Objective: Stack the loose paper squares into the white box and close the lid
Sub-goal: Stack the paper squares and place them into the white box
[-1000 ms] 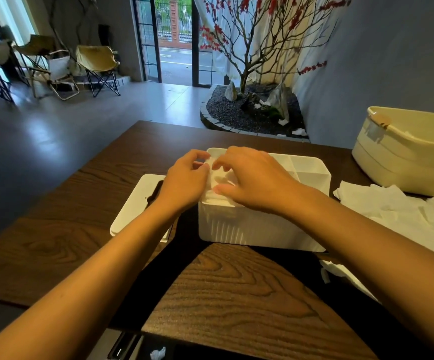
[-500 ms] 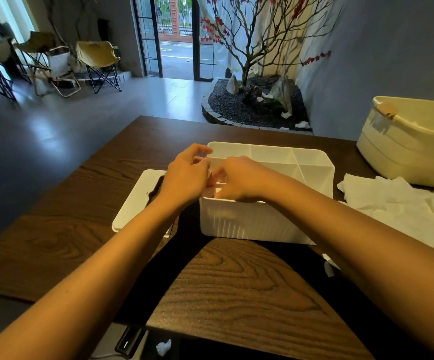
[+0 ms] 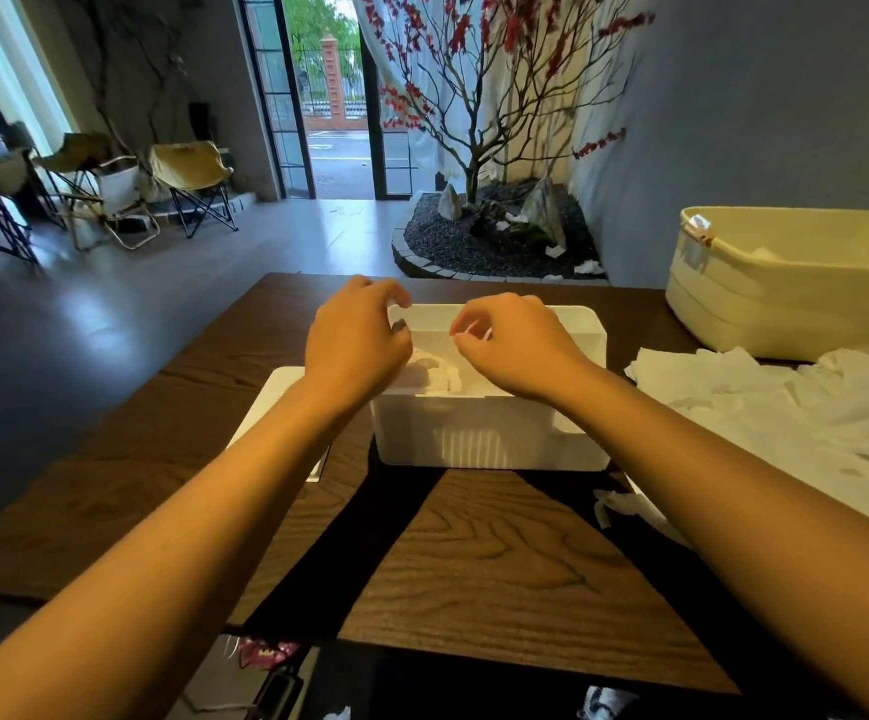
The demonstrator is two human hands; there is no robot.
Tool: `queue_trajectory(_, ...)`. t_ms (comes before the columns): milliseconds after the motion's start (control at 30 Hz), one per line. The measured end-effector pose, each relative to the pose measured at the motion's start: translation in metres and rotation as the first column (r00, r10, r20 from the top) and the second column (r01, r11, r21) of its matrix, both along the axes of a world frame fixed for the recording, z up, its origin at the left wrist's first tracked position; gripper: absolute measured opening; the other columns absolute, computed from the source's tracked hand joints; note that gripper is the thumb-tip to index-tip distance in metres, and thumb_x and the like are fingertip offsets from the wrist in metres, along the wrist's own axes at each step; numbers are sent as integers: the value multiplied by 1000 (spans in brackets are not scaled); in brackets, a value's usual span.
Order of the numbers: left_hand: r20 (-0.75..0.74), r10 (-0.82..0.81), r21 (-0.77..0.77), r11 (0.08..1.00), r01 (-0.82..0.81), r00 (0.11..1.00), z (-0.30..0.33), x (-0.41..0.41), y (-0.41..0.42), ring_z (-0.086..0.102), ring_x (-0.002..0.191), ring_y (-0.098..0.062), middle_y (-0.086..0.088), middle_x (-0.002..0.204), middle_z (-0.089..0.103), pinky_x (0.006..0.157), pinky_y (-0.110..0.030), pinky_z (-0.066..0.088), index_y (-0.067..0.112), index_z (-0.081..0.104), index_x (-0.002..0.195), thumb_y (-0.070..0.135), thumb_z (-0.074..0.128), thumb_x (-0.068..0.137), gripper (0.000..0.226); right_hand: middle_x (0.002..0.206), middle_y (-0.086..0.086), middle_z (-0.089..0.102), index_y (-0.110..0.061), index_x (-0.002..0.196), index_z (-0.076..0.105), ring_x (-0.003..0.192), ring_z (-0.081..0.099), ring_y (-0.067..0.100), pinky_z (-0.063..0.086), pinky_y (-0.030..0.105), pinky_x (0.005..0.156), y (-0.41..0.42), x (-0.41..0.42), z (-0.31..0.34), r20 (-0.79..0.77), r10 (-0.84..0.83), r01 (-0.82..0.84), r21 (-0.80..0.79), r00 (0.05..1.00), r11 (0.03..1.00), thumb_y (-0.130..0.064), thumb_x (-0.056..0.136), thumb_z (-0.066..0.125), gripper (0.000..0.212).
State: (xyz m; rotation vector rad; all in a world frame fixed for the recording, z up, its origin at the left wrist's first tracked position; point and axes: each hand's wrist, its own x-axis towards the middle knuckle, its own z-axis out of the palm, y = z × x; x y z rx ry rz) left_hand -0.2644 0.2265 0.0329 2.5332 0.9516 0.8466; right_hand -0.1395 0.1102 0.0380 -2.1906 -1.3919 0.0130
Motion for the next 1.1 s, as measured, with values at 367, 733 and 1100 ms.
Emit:
queue_trajectory(367, -22, -376, -99, 923, 372, 926, 2, 84, -120, 65, 98, -12, 4, 118, 69, 89, -36, 57, 27, 66, 118, 24, 67, 92, 26, 96, -5, 72, -30, 94, 75, 89, 65, 17, 57, 40, 81, -122, 85, -8, -110, -279, 286, 54, 954, 957, -24, 89, 61, 16)
queue_trajectory(733, -325, -523, -177, 852, 493, 788, -52, 180, -200, 45, 134, -26, -5, 154, 39, 105, -42, 46, 29, 36, 148, 47, 59, 96, 60, 103, 2, 72, -29, 92, 69, 96, 63, 23, 49, 32, 80, -206, 157, -53, -236, -510, 521, -15, 828, 853, -22, 93, 61, 11)
queue_trajectory(1100, -281, -398, -135, 917, 374, 873, -109, 222, -183, 12, 149, -29, 0, 167, 8, 117, -51, 19, 32, 25, 151, 61, 50, 92, 71, 124, 1, 59, -29, 117, 63, 110, 53, 19, 53, 34, 86, -176, 182, -99, -165, -586, 600, 51, 793, 798, -24, 97, 55, 22)
